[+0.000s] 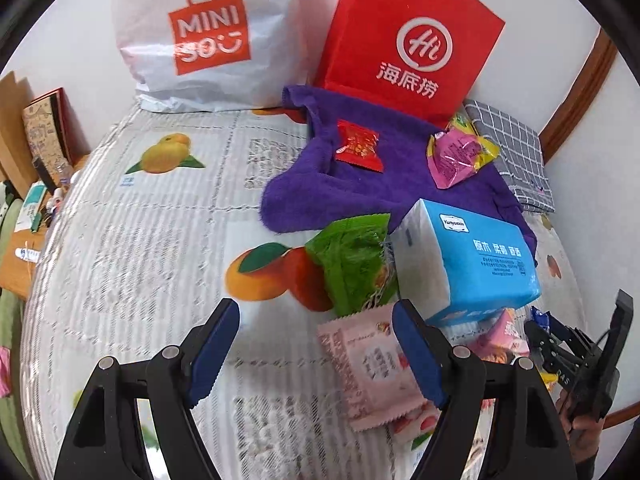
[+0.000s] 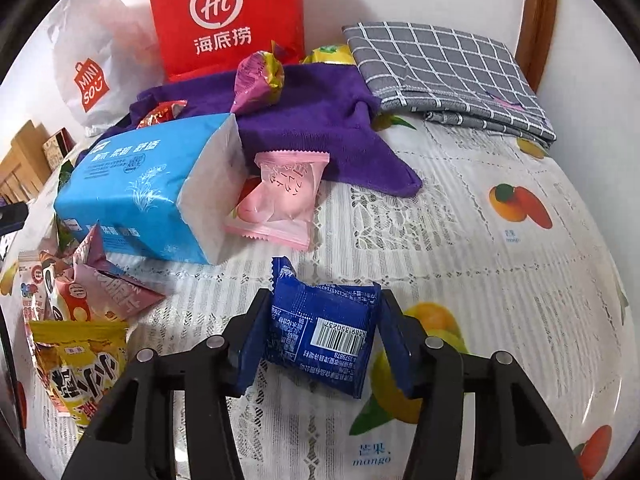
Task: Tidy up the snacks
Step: 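Grasp the green snack bag with the left tool while the right tool lifts the blue packet, then lift the green bag in the left tool while the right tool carries the blue packet toward the towel, then carry the green bag over the purple towel while the right tool brings the blue packet there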
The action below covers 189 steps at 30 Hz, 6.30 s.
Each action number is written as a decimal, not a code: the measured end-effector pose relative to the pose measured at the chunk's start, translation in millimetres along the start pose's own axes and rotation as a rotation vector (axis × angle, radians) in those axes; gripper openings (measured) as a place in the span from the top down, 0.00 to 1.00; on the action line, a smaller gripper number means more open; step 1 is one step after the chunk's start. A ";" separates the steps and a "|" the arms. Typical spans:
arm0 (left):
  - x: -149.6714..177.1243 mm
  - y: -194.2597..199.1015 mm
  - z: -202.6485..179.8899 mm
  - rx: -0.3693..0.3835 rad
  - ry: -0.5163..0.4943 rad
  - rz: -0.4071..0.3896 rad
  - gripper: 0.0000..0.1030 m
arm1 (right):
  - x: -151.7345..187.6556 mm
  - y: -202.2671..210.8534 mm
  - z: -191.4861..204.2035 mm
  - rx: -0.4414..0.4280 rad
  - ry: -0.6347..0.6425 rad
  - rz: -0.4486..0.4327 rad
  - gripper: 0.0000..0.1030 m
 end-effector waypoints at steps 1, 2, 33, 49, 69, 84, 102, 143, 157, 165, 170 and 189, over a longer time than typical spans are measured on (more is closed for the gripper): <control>-2.0 -4.8 -2.4 0.004 -0.005 0.005 0.25 | 0.5 0.0 0.4 0.000 0.006 -0.008 0.49; -4.1 -10.6 -5.4 0.012 -0.011 0.012 0.25 | 0.7 0.1 0.3 -0.003 0.007 -0.011 0.49; -9.5 32.2 13.8 0.005 0.017 -0.070 0.64 | -5.9 32.9 -1.7 -0.058 -0.073 -0.034 0.53; 19.6 72.6 -28.0 0.083 -0.048 -0.085 0.64 | -15.2 87.1 48.2 -0.096 -0.006 -0.107 0.53; 15.5 96.8 -80.5 0.144 -0.124 -0.110 0.64 | -28.7 119.5 69.8 -0.130 -0.028 -0.147 0.53; 8.3 100.4 -92.9 0.145 -0.149 -0.118 0.64 | -32.3 122.3 69.1 -0.169 -0.049 -0.144 0.53; -11.8 77.6 -103.5 0.150 -0.157 -0.100 0.64 | -54.9 106.8 66.6 -0.185 -0.062 -0.137 0.53; -72.5 16.6 -94.1 0.123 -0.142 -0.065 0.64 | -119.4 39.4 58.6 -0.169 -0.036 -0.124 0.53; -92.5 -1.1 -82.9 0.100 -0.134 -0.061 0.64 | -144.5 23.3 51.8 -0.142 -0.010 -0.148 0.53; -107.9 -16.9 -67.4 0.091 -0.107 -0.046 0.64 | -155.4 5.0 37.7 -0.117 -0.022 -0.140 0.53; -119.3 -27.4 -70.0 0.075 -0.123 -0.047 0.64 | -159.0 -7.6 39.6 -0.116 -0.007 -0.125 0.53; -121.9 -85.1 -64.9 0.035 -0.154 0.038 0.64 | -160.9 -69.4 33.6 -0.101 0.000 -0.042 0.53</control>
Point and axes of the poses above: each gripper's, at about its wrist camera, not at the fingertips, and y roughly against the way its jaws point, z to its left, x to its underside, the point moved 8 cm from there along -y, roughly the way its jaws point, and after that the axes turned 5 degrees about -y, right-handed, at the moved point
